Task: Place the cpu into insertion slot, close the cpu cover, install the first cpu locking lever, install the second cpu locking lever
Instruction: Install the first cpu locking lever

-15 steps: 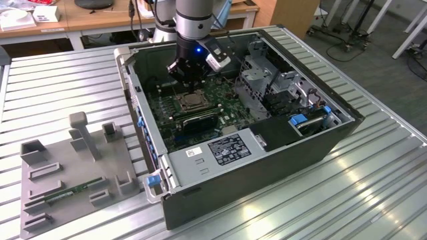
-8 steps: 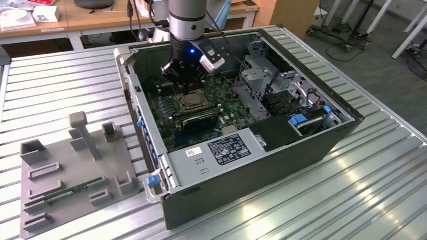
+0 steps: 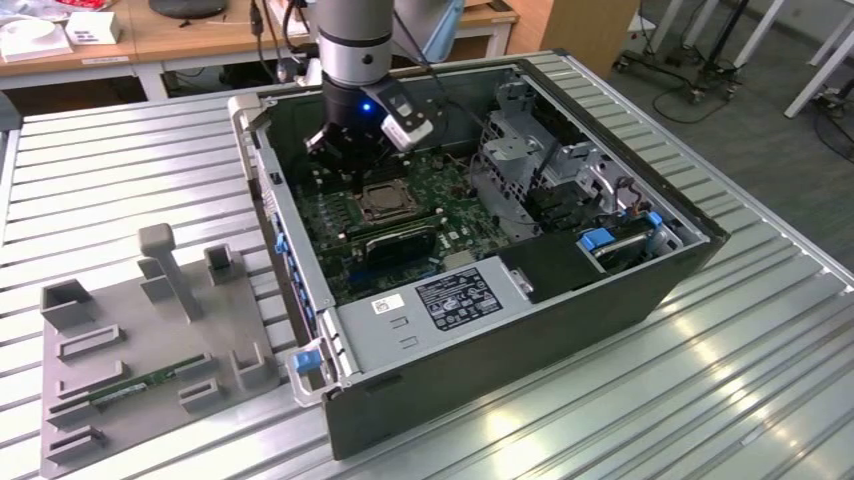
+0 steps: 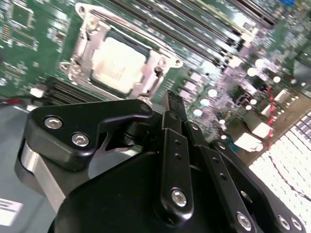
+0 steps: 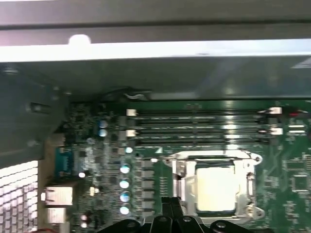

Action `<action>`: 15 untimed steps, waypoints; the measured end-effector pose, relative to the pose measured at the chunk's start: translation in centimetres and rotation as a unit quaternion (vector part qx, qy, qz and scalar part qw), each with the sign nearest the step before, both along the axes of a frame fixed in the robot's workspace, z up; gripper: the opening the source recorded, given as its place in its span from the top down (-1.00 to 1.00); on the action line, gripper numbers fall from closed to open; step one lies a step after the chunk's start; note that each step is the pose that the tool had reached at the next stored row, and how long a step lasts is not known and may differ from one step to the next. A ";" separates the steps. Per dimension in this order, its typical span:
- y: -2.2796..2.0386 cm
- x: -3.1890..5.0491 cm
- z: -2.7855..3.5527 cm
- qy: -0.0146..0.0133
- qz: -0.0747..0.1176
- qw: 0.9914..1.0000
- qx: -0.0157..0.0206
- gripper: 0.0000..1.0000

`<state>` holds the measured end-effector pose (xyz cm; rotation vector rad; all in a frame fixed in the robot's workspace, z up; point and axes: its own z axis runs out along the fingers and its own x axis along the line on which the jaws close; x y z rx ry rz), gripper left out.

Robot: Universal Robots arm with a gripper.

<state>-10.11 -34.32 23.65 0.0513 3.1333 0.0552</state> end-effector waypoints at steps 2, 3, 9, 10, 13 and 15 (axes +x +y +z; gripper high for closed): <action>-0.01 -0.46 -0.02 0.000 0.000 1.000 0.000 0.79; -0.01 -0.70 -0.02 0.000 0.000 1.000 0.000 0.79; -0.02 -1.05 0.24 -0.002 0.000 1.000 0.000 0.79; -0.01 -1.05 0.40 -0.002 0.000 1.000 0.000 0.79; -0.01 -1.05 1.10 -0.003 0.000 1.000 0.000 0.79; -0.02 -1.06 1.59 -0.004 0.000 1.000 0.000 0.79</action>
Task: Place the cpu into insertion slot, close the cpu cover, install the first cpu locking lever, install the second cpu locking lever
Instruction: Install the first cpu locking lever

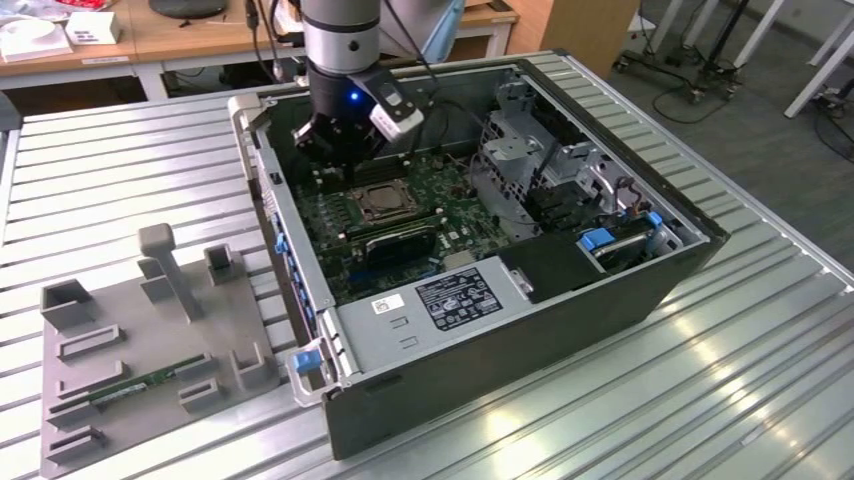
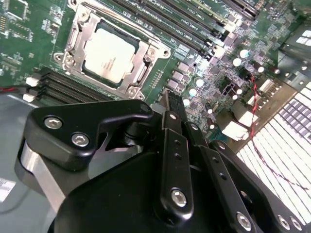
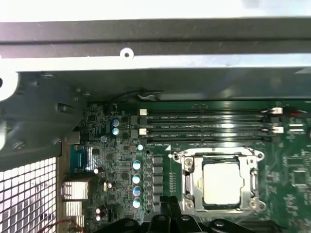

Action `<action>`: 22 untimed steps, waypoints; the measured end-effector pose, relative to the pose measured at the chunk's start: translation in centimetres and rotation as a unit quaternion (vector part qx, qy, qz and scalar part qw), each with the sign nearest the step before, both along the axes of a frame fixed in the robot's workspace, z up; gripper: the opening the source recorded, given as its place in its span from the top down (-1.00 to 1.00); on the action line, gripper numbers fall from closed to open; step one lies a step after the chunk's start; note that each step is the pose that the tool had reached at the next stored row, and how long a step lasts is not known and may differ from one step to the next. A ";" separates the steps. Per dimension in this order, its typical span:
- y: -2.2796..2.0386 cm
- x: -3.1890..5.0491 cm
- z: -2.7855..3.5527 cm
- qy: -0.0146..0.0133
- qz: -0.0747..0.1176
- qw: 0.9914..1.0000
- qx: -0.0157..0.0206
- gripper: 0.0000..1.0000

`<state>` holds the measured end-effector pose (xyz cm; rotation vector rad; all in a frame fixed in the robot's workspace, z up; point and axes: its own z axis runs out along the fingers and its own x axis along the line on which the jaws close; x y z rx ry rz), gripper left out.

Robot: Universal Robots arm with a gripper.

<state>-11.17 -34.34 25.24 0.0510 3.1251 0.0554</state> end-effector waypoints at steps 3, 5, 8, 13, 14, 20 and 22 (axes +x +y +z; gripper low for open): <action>0.00 0.00 0.71 -0.001 0.000 1.000 0.000 0.79; 0.00 0.00 1.18 -0.002 0.000 1.000 0.000 0.79; 0.00 0.00 1.58 -0.003 0.000 1.000 0.000 0.79; 0.00 -0.31 1.57 -0.005 0.000 1.000 0.001 0.79; 0.00 -0.40 1.57 -0.005 0.000 1.000 0.002 0.79; 0.00 -1.08 1.53 -0.005 0.000 1.000 0.020 0.79; 0.00 -1.29 1.52 -0.005 0.000 1.000 0.024 0.79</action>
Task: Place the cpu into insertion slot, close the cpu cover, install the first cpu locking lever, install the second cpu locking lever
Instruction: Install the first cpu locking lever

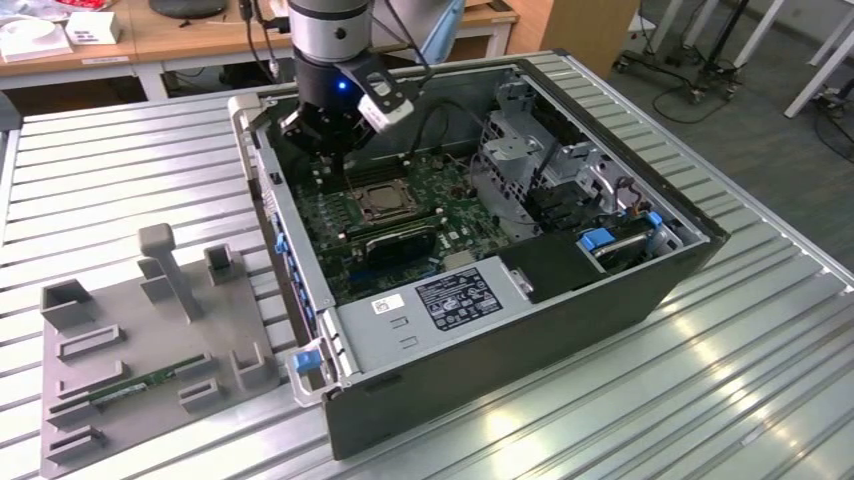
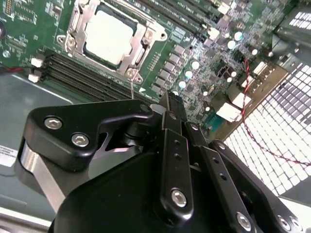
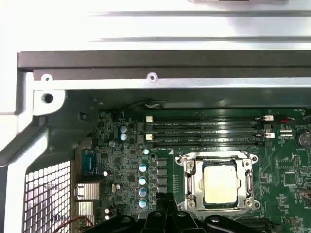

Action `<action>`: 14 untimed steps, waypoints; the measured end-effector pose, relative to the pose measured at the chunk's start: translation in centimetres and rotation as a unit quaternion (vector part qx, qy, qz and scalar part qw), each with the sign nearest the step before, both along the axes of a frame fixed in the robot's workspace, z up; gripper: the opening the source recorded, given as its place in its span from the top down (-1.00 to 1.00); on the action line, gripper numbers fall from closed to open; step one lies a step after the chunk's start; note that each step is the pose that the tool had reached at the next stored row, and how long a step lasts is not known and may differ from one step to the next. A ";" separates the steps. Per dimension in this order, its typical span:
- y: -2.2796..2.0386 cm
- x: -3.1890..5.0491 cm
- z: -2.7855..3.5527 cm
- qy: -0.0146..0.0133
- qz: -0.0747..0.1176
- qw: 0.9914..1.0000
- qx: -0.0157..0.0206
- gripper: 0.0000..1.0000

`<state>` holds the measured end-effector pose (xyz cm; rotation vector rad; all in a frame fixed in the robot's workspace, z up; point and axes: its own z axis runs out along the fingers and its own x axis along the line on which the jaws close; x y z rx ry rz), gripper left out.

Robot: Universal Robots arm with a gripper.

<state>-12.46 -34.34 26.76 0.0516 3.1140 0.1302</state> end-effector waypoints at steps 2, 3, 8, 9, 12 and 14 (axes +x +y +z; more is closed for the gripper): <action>0.00 -0.02 -0.03 0.000 0.000 1.000 0.004 0.79; 0.02 -0.03 -0.04 0.000 0.000 1.000 0.006 0.79; 0.11 -0.02 -0.16 0.000 0.000 1.000 0.022 0.79; 0.12 -0.03 -0.18 0.000 0.000 1.000 0.027 0.79; 0.12 -0.05 -0.33 0.000 0.000 0.999 0.041 0.79; 0.12 -0.09 -0.47 0.000 0.001 0.999 0.047 0.79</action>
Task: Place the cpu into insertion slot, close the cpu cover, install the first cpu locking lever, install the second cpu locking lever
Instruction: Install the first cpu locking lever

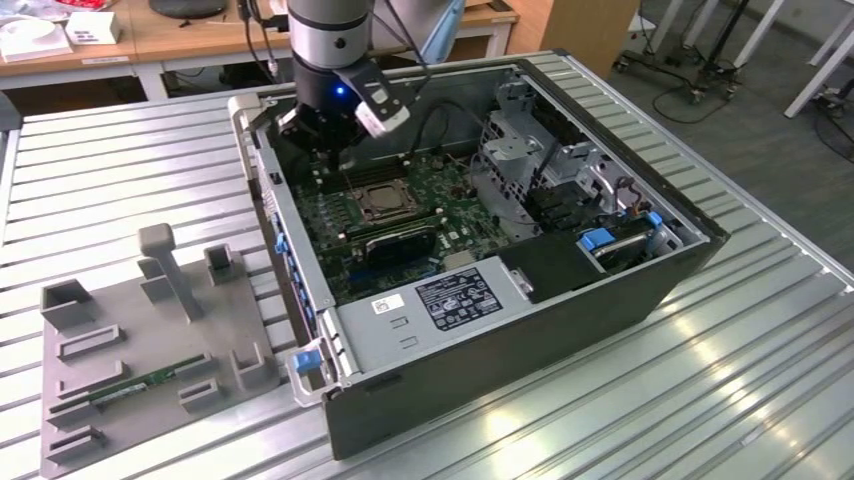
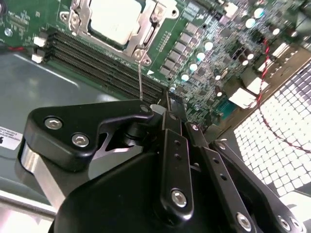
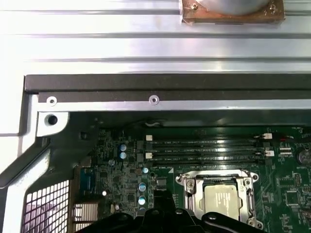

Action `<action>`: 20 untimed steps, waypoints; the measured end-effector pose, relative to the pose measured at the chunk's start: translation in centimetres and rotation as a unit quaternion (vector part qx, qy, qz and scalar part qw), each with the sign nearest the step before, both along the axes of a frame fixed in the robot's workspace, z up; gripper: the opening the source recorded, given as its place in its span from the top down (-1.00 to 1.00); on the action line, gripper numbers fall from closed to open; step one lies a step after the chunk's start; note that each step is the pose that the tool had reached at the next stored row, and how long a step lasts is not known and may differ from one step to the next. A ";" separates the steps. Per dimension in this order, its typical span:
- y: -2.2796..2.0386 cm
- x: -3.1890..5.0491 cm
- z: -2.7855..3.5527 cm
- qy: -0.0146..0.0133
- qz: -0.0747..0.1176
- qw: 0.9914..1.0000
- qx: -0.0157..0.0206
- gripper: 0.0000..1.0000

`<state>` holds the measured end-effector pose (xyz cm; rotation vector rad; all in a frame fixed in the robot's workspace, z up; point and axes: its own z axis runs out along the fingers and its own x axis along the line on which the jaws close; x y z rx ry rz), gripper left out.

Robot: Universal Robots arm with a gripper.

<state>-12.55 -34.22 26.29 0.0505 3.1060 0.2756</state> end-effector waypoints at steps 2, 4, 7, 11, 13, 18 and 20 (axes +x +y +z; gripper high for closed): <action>0.00 -0.04 -0.15 0.000 0.001 1.000 0.003 0.79; 0.00 -0.05 -0.27 0.000 0.001 1.000 0.009 0.79; 0.10 -0.05 -0.43 0.000 0.002 1.000 0.020 0.79; 0.16 -0.06 -0.62 0.000 0.003 0.999 0.038 0.79; 0.18 -0.06 -0.72 0.000 0.004 0.999 0.042 0.79; 0.17 -0.03 -0.99 0.000 0.004 0.999 0.042 0.79; 0.17 0.09 -1.11 0.000 0.004 0.999 0.042 0.79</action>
